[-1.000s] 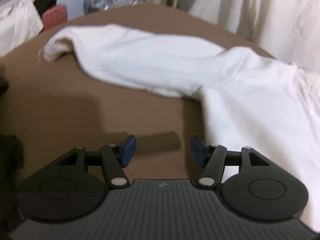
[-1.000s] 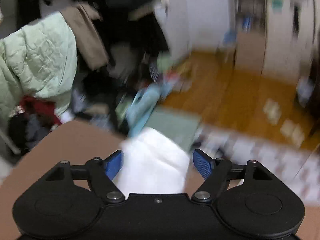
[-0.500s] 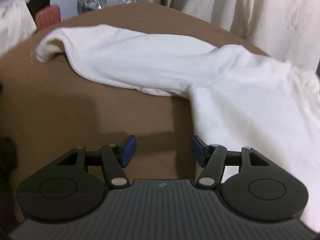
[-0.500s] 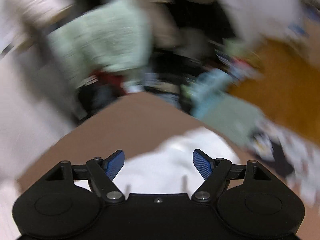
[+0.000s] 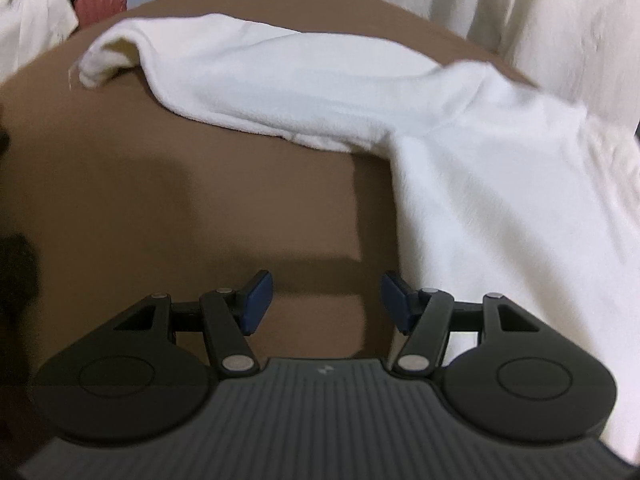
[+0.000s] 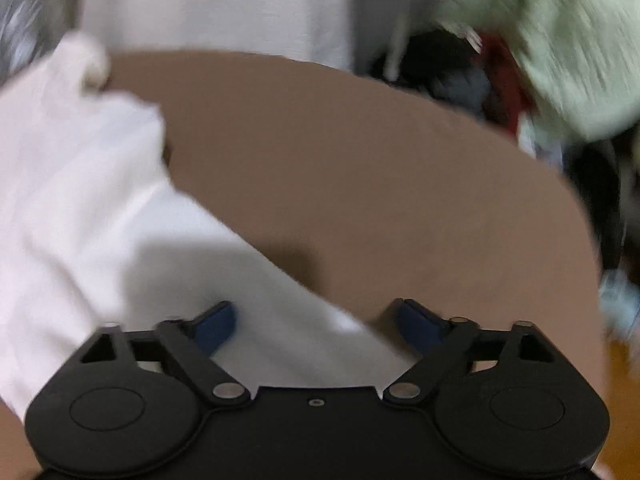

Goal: Fold clothes

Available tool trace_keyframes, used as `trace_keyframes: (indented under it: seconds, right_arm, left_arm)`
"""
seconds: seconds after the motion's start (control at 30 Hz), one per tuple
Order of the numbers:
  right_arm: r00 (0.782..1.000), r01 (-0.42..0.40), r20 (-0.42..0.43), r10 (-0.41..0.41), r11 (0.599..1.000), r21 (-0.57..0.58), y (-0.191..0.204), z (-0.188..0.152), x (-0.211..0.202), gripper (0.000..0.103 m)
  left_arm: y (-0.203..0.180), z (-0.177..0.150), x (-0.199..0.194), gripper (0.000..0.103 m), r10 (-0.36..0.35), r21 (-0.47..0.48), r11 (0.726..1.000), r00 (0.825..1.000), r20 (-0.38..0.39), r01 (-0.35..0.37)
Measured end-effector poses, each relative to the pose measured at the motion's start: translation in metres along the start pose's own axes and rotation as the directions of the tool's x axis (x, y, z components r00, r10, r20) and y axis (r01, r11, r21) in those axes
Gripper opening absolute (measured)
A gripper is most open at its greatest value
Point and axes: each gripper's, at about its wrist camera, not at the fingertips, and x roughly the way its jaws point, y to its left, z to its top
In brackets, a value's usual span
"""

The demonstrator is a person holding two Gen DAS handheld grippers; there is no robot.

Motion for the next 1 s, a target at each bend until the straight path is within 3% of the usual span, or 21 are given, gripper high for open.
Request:
trace_keyframes:
  seconds: [0.07, 0.1, 0.17, 0.27, 0.47, 0.5, 0.53, 0.6, 0.63, 0.77, 0.87, 0.93, 1.0]
  right_arm:
    - [1.0, -0.007, 0.027, 0.005, 0.998, 0.065, 0.007, -0.007, -0.009, 0.046]
    - [0.999, 0.022, 0.05, -0.023, 1.0, 0.022, 0.015, -0.01, -0.017, 0.009]
    - [0.986, 0.124, 0.116, -0.119, 0.992, -0.037, 0.021, -0.013, -0.033, 0.009]
    - [0.942, 0.269, 0.213, -0.259, 0.963, -0.018, 0.013, -0.016, -0.056, 0.007]
    - [0.893, 0.445, 0.11, -0.437, 0.893, -0.063, 0.033, -0.015, -0.041, 0.012]
    - [0.88, 0.472, 0.094, -0.466, 0.878, -0.073, 0.036, -0.014, -0.039, 0.023]
    - [0.866, 0.499, 0.078, -0.494, 0.863, -0.083, 0.04, -0.014, -0.036, 0.046]
    - [0.836, 0.549, 0.058, -0.546, 0.83, -0.098, 0.049, -0.012, -0.035, 0.061]
    - [0.831, 0.555, 0.088, -0.549, 0.827, -0.084, 0.063, -0.008, -0.05, 0.061]
    - [0.904, 0.39, 0.203, -0.378, 0.921, -0.021, 0.114, 0.007, -0.119, 0.061]
    - [0.965, 0.131, 0.222, -0.137, 0.991, 0.039, 0.16, 0.01, -0.153, 0.064]
    - [0.977, -0.072, 0.203, 0.067, 0.997, 0.016, 0.198, 0.006, -0.16, 0.064]
    - [0.96, -0.223, 0.158, 0.232, 0.972, -0.071, 0.255, -0.009, -0.161, 0.064]
  left_arm:
    - [0.001, -0.002, 0.0, 0.06, 0.006, 0.013, 1.0, 1.0, -0.004, -0.006]
    - [0.002, -0.002, 0.0, 0.06, -0.007, 0.001, 1.0, 1.0, -0.005, 0.007]
    - [0.004, -0.001, 0.001, 0.06, -0.033, -0.02, 0.999, 0.999, -0.008, 0.033]
    - [0.003, -0.001, -0.003, 0.06, -0.049, -0.023, 0.999, 0.999, -0.001, 0.049]
    - [0.004, -0.001, -0.012, 0.063, -0.012, -0.001, 1.0, 0.999, -0.05, 0.012]
    - [0.003, -0.001, -0.014, 0.063, -0.014, 0.017, 1.0, 0.997, -0.073, 0.015]
    - [0.002, 0.0, -0.018, 0.063, -0.017, 0.041, 0.999, 0.996, -0.09, 0.021]
    - [0.003, 0.002, -0.032, 0.066, -0.019, 0.103, 0.994, 0.996, -0.088, 0.028]
    - [0.004, 0.002, -0.039, 0.07, -0.016, 0.131, 0.991, 0.997, -0.078, 0.026]
    - [0.019, -0.004, -0.069, 0.077, -0.041, 0.186, 0.981, 0.998, -0.037, 0.047]
    - [0.036, -0.02, -0.08, 0.084, -0.095, 0.141, 0.985, 0.995, -0.03, 0.098]
    - [0.045, -0.032, -0.082, 0.085, -0.155, 0.096, 0.982, 0.986, -0.059, 0.161]
    - [0.051, -0.044, -0.085, 0.085, -0.211, 0.07, 0.974, 0.973, -0.088, 0.218]
